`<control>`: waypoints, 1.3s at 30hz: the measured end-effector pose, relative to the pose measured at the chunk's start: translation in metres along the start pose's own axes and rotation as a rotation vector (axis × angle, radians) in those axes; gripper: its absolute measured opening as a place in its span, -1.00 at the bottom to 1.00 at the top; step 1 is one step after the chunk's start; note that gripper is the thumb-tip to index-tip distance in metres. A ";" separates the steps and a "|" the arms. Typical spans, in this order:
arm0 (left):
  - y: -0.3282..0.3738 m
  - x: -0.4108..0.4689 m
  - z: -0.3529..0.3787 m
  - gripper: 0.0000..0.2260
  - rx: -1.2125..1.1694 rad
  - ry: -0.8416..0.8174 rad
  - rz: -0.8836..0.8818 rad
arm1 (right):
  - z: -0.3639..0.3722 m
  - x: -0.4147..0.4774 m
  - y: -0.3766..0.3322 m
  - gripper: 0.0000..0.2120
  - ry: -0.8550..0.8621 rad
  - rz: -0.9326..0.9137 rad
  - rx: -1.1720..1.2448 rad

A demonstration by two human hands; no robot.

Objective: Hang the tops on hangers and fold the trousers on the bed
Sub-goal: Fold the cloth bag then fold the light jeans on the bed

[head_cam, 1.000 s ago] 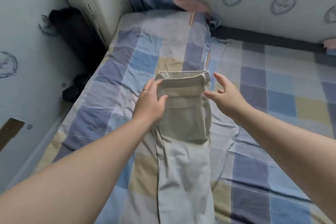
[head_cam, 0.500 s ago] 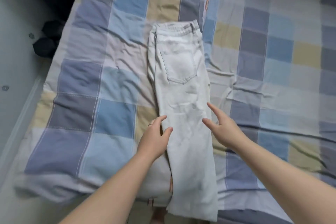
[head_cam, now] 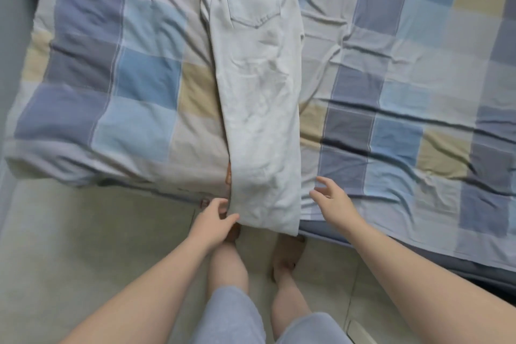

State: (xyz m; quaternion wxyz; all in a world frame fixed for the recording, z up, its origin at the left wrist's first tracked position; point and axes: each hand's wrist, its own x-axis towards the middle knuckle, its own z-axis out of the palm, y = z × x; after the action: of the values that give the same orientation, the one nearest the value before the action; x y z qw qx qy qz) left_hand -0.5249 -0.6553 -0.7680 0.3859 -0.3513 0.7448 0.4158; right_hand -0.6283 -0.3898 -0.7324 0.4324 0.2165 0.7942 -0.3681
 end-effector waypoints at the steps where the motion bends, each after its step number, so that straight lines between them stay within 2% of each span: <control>1: -0.008 -0.003 0.010 -0.58 -0.006 0.015 -0.014 | 0.001 -0.001 0.017 -0.49 -0.015 0.005 -0.023; 3: -0.023 -0.011 0.031 -0.57 -0.014 0.026 -0.043 | 0.003 -0.004 0.047 -0.50 -0.036 0.015 -0.078; 7: -0.043 -0.013 0.066 -0.41 -0.012 0.030 -0.068 | 0.011 0.008 0.084 -0.49 -0.078 -0.005 -0.089; 12: -0.043 0.027 0.083 -0.20 -0.016 0.235 -0.029 | 0.043 0.047 0.110 -0.31 -0.099 -0.047 -0.022; 13: -0.041 0.037 0.085 -0.20 -0.028 0.273 -0.020 | 0.049 0.056 0.113 -0.31 -0.098 -0.068 0.008; 15: -0.038 0.055 0.089 -0.35 -0.087 0.301 0.009 | 0.060 0.075 0.115 -0.36 -0.107 -0.101 0.098; 17: -0.035 0.067 0.093 -0.46 -0.118 0.280 0.022 | 0.067 0.092 0.114 -0.37 -0.073 -0.072 0.183; 19: -0.038 0.077 0.095 -0.49 -0.136 0.221 0.032 | 0.070 0.105 0.113 -0.44 -0.086 -0.001 0.260; 23: -0.046 0.081 0.091 -0.40 -0.214 0.065 0.015 | 0.075 0.112 0.111 -0.61 -0.260 0.032 0.358; 25: -0.046 0.072 0.089 -0.55 -0.224 -0.019 0.012 | 0.078 0.100 0.109 -0.65 -0.306 0.065 0.421; 27: -0.046 0.060 0.086 -0.66 -0.241 -0.068 0.009 | 0.077 0.083 0.108 -0.67 -0.312 0.098 0.426; 31: -0.041 0.024 0.072 -0.71 -0.315 -0.133 -0.011 | 0.062 0.037 0.100 -0.72 -0.341 0.111 0.346; 34: -0.036 -0.014 0.055 -0.70 -0.400 -0.146 -0.049 | 0.047 -0.009 0.093 -0.71 -0.360 0.106 0.271; 39: -0.029 -0.100 0.016 -0.66 -0.408 -0.184 -0.075 | 0.028 -0.106 0.083 -0.64 -0.309 0.065 0.362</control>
State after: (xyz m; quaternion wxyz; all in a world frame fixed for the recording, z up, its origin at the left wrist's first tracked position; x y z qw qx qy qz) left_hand -0.4510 -0.6328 -0.6970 0.3882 -0.4103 0.5933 0.5736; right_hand -0.5018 -0.3609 -0.6853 0.5146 0.2567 0.6323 -0.5192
